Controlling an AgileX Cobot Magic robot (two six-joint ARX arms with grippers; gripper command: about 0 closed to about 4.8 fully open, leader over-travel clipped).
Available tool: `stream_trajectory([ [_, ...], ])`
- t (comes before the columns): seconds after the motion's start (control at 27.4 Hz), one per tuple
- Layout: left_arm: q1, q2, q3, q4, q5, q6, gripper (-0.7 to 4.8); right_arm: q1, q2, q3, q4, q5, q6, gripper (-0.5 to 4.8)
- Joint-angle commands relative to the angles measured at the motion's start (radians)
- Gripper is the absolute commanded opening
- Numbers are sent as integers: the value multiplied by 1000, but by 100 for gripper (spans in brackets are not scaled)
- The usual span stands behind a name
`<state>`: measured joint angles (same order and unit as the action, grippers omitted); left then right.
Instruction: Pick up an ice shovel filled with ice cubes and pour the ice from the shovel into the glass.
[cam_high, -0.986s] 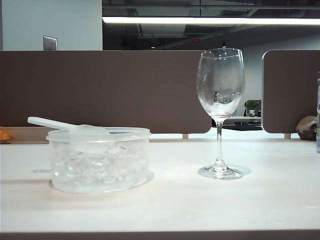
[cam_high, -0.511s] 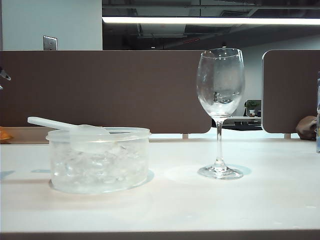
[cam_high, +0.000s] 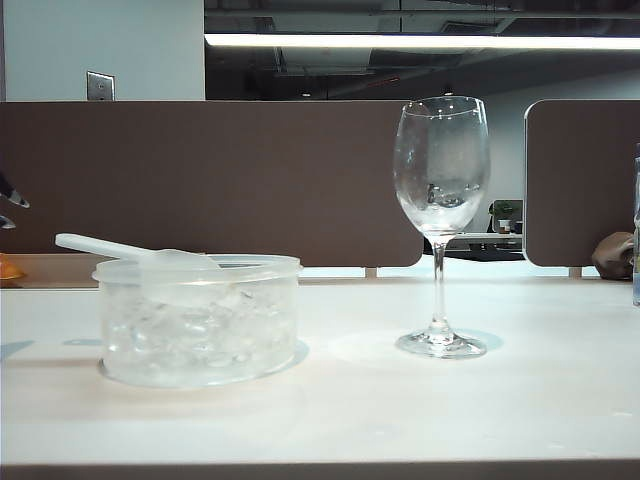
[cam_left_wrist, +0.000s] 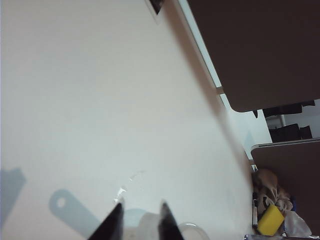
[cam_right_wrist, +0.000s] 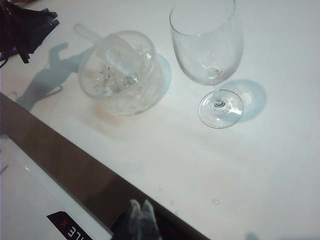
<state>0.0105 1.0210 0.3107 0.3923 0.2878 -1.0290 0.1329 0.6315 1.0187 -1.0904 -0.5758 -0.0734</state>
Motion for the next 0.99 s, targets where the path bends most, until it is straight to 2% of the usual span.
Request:
stream_trajectory([
  [0.04, 1, 2, -21, 60, 1, -33, 93, 0, -1, 6, 10, -3, -6, -5],
  [0.15, 1, 10, -47, 137, 5, -85, 94, 0, -1, 6, 10, -3, -6, -5],
  [0.26, 2, 15, -59, 148, 0, -133, 94, 0, -1, 6, 10, -3, -6, -5],
  [0.47, 1, 96, -59, 256, 51, -163, 126, 0, -1, 6, 10, -3, -6, -5],
  [0.62, 0, 145, -59, 318, 50, -182, 131, 0, -1, 6, 10, -3, -6, -5],
  [0.99, -35, 208, -59, 375, 74, -210, 133, 0, -1, 6, 10, -3, -6, -5],
])
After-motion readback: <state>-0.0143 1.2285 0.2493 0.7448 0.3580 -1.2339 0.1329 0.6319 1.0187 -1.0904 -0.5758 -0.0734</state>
